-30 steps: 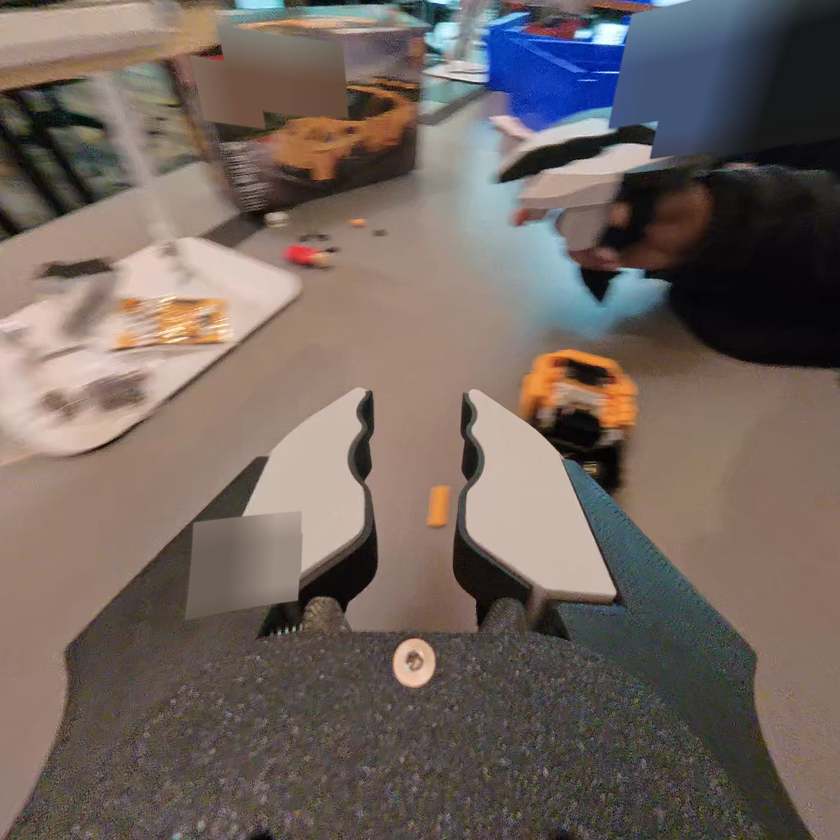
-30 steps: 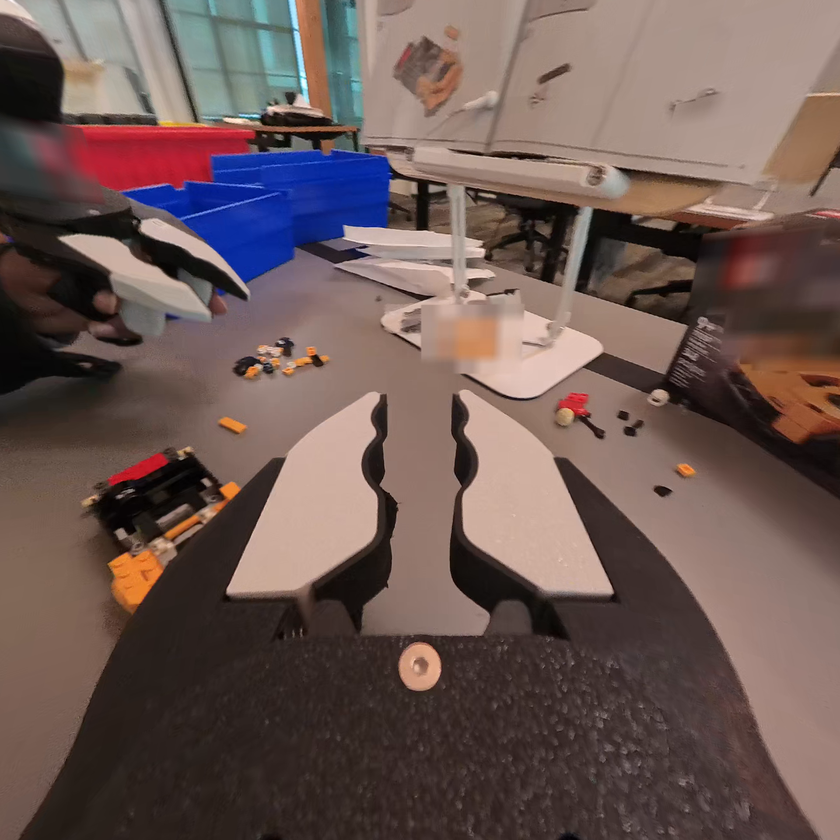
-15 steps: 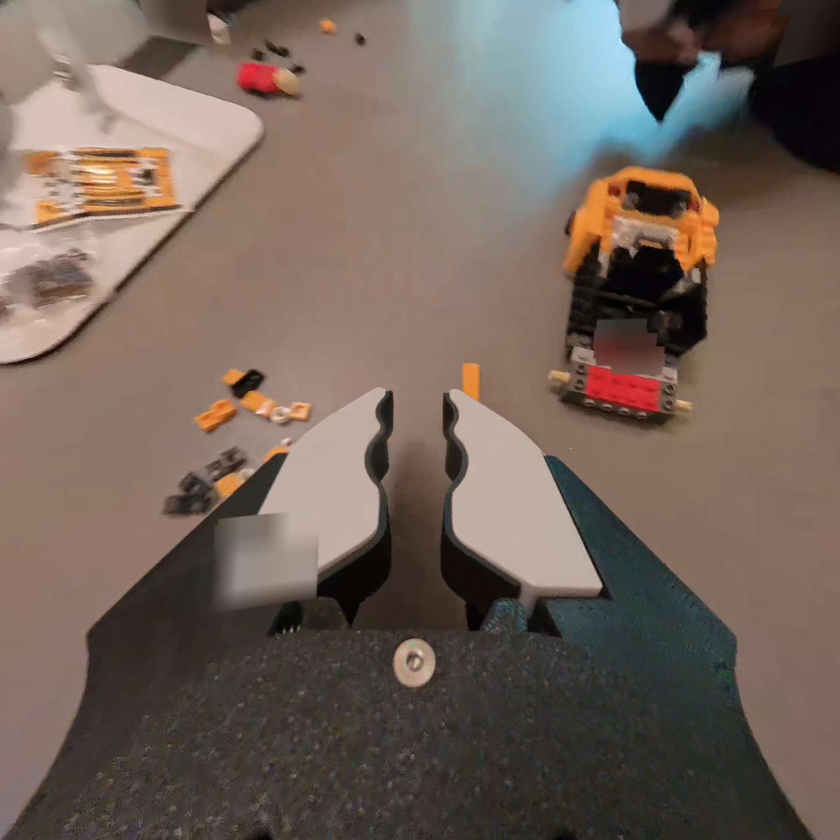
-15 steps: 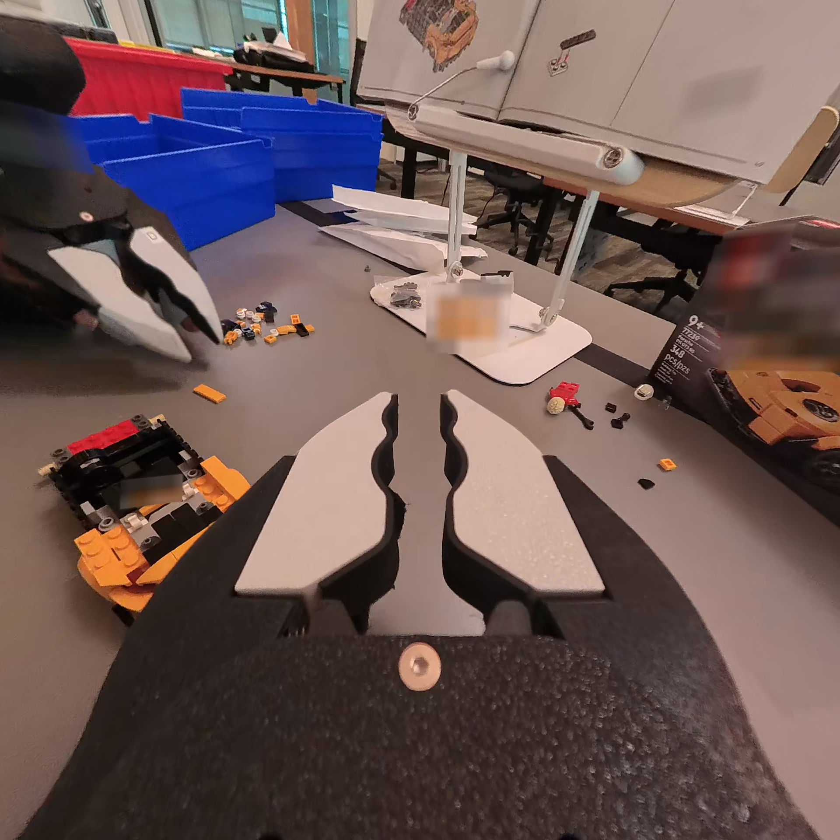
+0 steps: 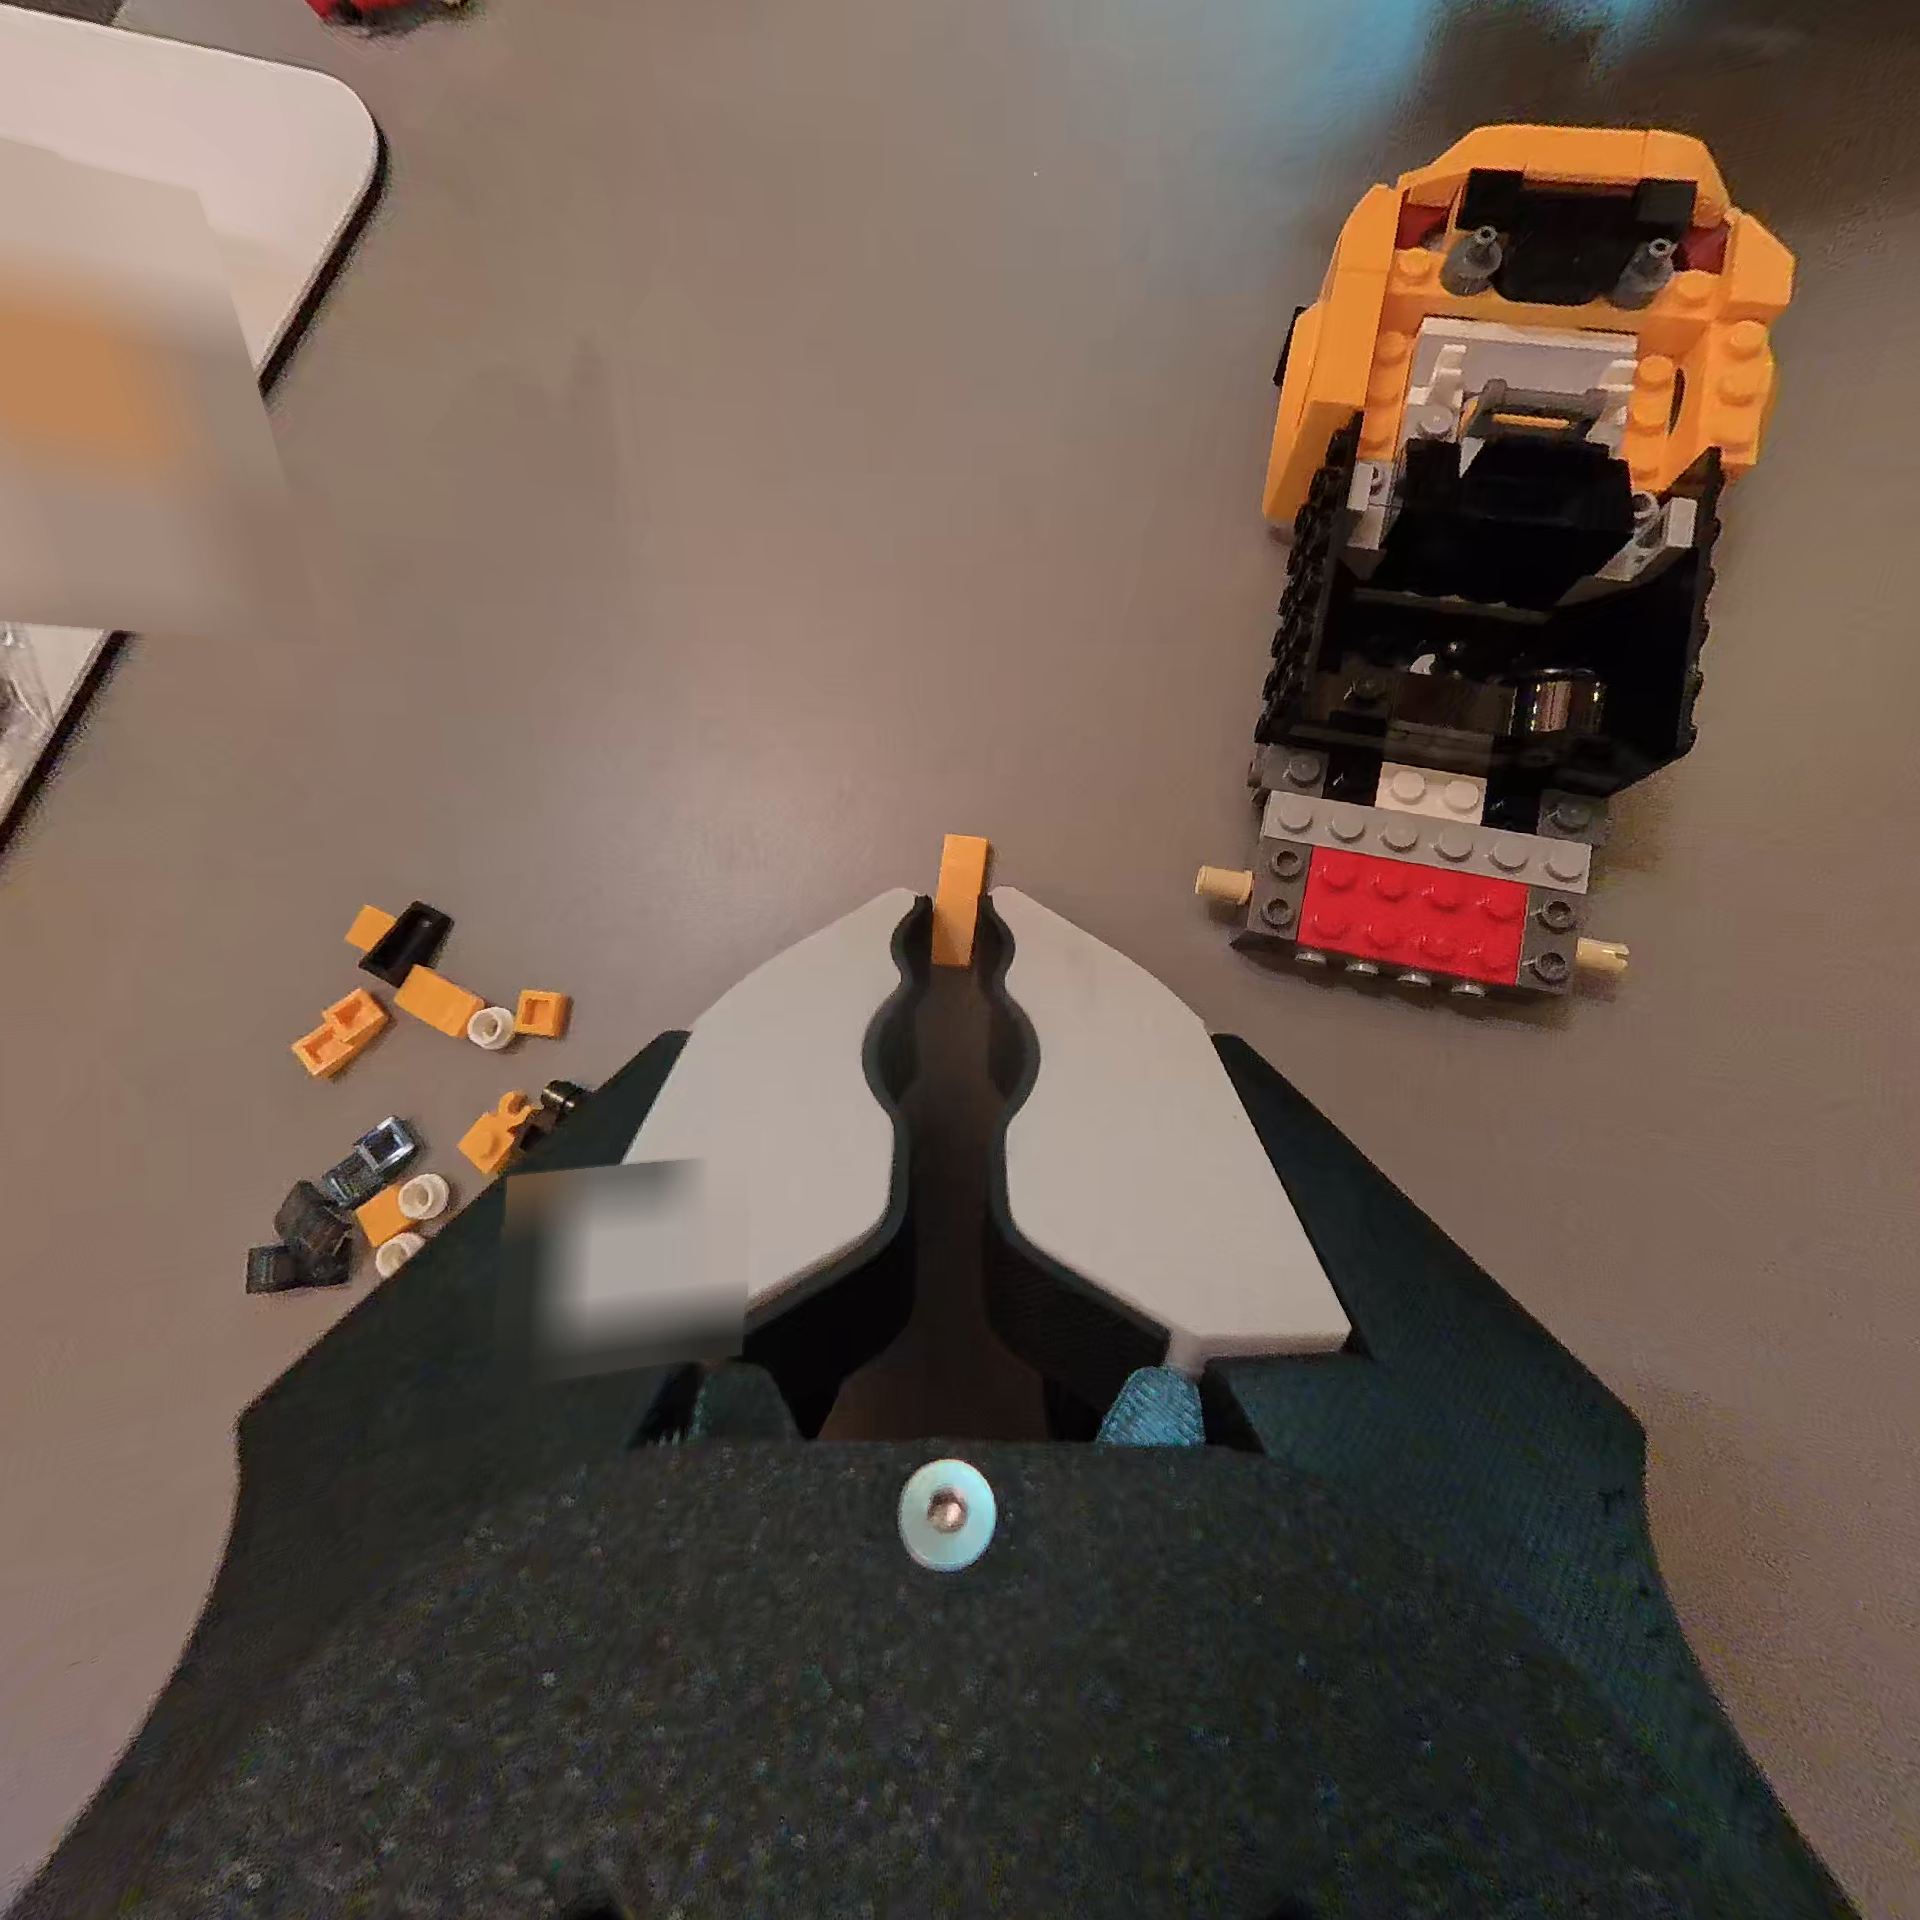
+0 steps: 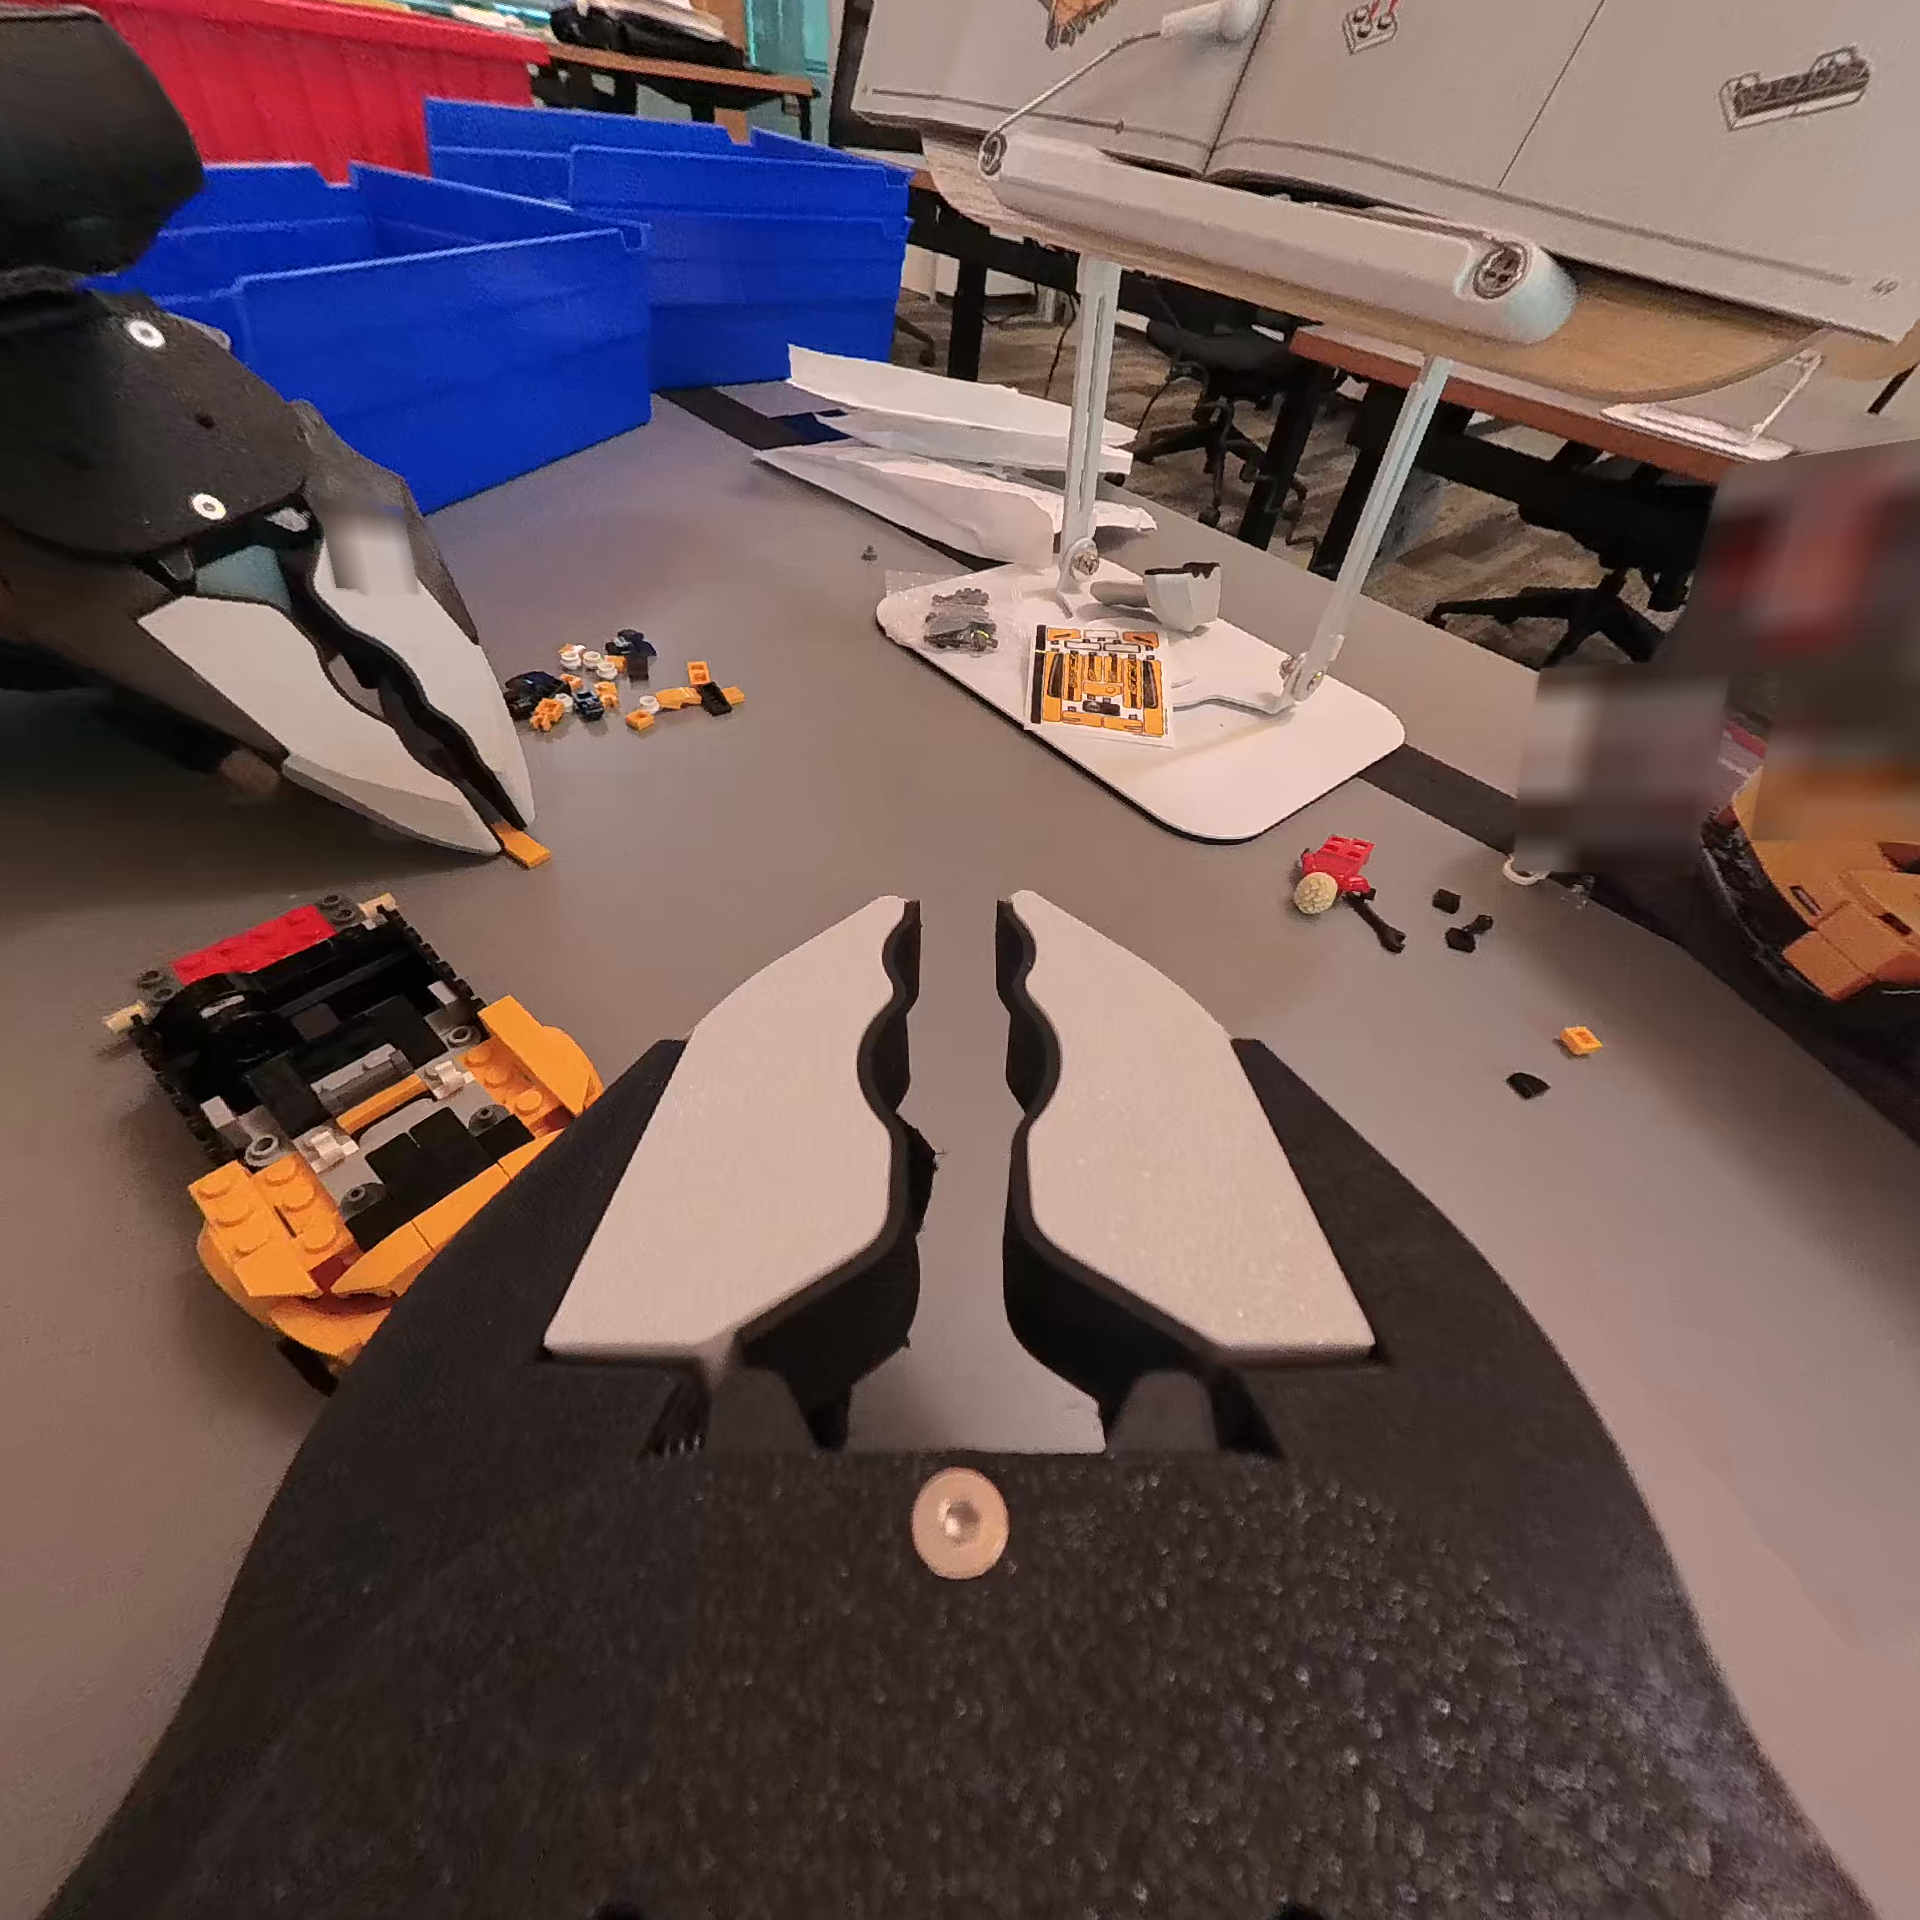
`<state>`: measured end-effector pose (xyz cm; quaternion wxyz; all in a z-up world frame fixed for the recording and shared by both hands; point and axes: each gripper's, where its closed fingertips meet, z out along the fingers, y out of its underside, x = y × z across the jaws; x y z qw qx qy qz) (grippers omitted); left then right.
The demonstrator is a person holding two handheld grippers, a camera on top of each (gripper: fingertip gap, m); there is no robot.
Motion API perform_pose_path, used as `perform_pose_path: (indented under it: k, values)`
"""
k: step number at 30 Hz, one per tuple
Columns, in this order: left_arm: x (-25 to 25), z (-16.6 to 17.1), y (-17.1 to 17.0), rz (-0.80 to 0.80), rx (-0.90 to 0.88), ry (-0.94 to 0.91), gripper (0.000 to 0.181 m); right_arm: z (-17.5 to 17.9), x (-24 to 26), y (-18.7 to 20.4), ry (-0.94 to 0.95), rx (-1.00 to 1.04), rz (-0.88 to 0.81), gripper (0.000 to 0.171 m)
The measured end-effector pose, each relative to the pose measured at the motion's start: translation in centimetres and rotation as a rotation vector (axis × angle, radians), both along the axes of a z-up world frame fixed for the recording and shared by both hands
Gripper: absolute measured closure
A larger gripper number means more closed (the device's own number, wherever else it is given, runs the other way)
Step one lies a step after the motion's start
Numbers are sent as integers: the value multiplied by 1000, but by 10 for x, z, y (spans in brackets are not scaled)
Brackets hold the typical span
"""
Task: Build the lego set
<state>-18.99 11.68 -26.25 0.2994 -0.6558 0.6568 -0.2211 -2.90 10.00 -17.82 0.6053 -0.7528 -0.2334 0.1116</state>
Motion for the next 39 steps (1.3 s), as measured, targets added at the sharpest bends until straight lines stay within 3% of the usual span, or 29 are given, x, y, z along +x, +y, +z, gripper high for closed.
perform_pose_path:
  k: [3,6,11,17,25,39]
  values:
    - [1,1,0,-4,26,22,174,0,0,0,11,-3,-1,158]
    - [14,23,-14,-25,-39,-95,174,1,1,0,21,-2,-5,158]
    - [47,69,-69,-151,-123,-187,175,0,3,2,38,-15,-10,158]
    - [69,47,-113,-227,-114,-2,174,1,3,1,38,-20,-6,160]
    - [72,30,-114,-228,-44,81,174,-2,-2,0,31,-38,17,161]
    - [72,29,-117,-216,-57,78,174,-6,-6,-1,24,-54,36,162]
